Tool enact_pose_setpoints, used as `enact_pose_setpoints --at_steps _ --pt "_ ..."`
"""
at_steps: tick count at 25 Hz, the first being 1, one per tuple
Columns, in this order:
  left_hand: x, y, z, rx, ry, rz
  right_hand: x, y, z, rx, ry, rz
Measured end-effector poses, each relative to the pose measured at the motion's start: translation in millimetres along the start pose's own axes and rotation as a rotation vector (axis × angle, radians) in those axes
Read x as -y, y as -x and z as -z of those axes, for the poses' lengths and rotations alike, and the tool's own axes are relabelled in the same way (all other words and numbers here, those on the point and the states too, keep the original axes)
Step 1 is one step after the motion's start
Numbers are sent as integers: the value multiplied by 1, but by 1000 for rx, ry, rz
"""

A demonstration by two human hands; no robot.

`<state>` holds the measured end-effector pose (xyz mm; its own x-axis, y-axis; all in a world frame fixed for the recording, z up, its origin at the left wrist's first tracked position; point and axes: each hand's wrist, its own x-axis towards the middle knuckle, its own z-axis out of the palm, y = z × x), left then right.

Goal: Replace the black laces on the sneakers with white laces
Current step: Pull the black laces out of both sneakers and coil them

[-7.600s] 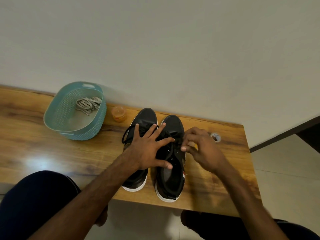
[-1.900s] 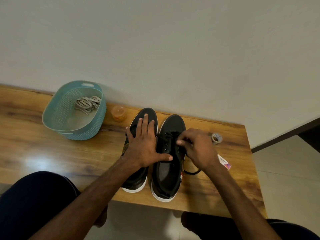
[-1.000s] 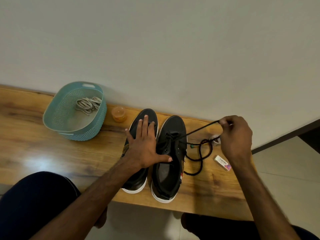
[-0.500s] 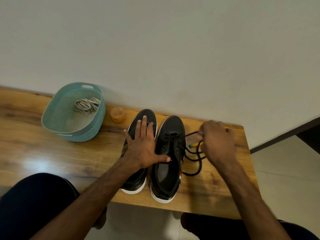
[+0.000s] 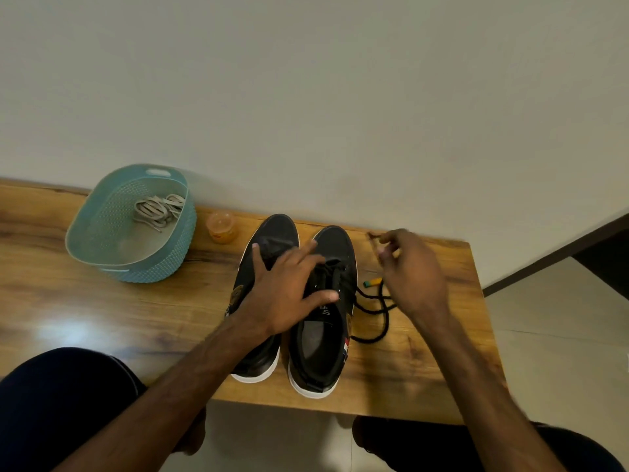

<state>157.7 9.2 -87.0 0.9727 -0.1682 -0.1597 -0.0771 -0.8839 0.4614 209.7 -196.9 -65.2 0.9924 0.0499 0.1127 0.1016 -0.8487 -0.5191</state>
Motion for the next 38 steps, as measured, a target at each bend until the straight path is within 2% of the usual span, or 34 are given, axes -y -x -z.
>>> enact_pose_setpoints --at_steps 4,8,10,13,21,23,27,28,29,31,33,36,38 --pt "-4 0 -7 -13 -60 -42 7 9 -7 208 73 34" --pt "-3 -2 -11 -35 -130 -43 14 24 -8 545 -88 -34" --pt "-2 -3 -14 -46 -170 -48 24 32 -12 608 2 -29" --pt "-4 -5 -17 -91 -166 -32 33 38 -15 604 182 71" --pt "0 -14 -14 -84 -137 -53 23 32 -13 702 78 95" --pt "0 -16 -6 -83 24 -27 21 31 -15 711 65 90" --pt "-3 -18 7 -123 688 173 20 32 -15 695 -9 11" --pt "-4 -17 8 -125 729 194 20 32 -15 677 -7 3" --pt "-3 -17 10 -109 644 170 20 32 -15 665 -8 -1" --pt "-2 -14 9 -64 287 75 20 33 -16 658 -14 -3" --pt "-3 -13 10 -56 63 11 20 33 -18 666 -17 -7" --pt "6 -18 18 -136 9 53 21 34 -17 657 -10 -19" --pt "18 -23 31 -222 200 181 20 33 -16 643 8 -22"
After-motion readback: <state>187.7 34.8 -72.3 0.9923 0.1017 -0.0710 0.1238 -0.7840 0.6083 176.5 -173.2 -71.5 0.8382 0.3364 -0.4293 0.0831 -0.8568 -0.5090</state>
